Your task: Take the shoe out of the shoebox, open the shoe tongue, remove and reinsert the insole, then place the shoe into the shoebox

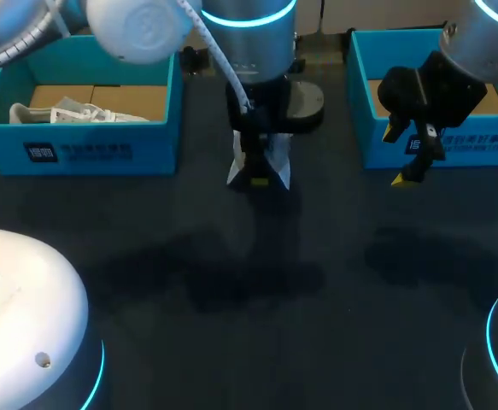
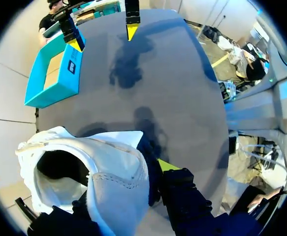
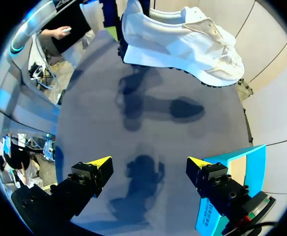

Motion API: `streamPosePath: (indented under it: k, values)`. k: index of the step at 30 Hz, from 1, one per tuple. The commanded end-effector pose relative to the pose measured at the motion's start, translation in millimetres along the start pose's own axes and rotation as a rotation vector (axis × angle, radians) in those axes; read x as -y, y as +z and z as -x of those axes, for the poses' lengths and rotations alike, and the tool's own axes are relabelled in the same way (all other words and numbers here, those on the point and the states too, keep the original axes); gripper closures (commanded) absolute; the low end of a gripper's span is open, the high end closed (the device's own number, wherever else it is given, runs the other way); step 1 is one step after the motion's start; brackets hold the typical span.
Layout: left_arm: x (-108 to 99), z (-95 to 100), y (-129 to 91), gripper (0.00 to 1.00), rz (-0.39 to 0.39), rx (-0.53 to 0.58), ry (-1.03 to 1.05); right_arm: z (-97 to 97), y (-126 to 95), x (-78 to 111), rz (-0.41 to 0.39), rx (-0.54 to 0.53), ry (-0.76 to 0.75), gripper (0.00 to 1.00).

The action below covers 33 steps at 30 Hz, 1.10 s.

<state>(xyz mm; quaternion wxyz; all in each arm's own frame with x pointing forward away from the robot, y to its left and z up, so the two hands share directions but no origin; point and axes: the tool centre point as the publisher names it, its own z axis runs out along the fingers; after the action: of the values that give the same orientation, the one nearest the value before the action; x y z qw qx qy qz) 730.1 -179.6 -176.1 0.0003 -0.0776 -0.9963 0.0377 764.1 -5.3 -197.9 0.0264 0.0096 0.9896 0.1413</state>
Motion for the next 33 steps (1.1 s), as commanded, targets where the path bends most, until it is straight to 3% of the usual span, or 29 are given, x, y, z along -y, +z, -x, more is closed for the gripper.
streamPosePath:
  k: [1, 9, 15, 33]
  values:
    - [-25.5, 13.1, -10.2, 1.0, -0.014, 0.001, 0.044, 1.0, 1.2, -0.3, -0.002, -0.001, 0.0, 0.0]
    - [-69.1, 32.2, -20.7, 1.0, -0.016, -0.01, 0.074, 1.0, 1.2, -0.3, -0.002, -0.001, 0.0, 0.0]
    - [-117.6, 44.8, -24.8, 1.0, -0.022, -0.01, 0.067, 1.0, 1.2, -0.3, -0.002, -0.001, 0.0, 0.0]
    - [-236.1, 57.1, -34.4, 1.0, -0.029, 0.001, 0.088, 1.0, 1.2, -0.3, -0.002, -0.001, 0.0, 0.0]
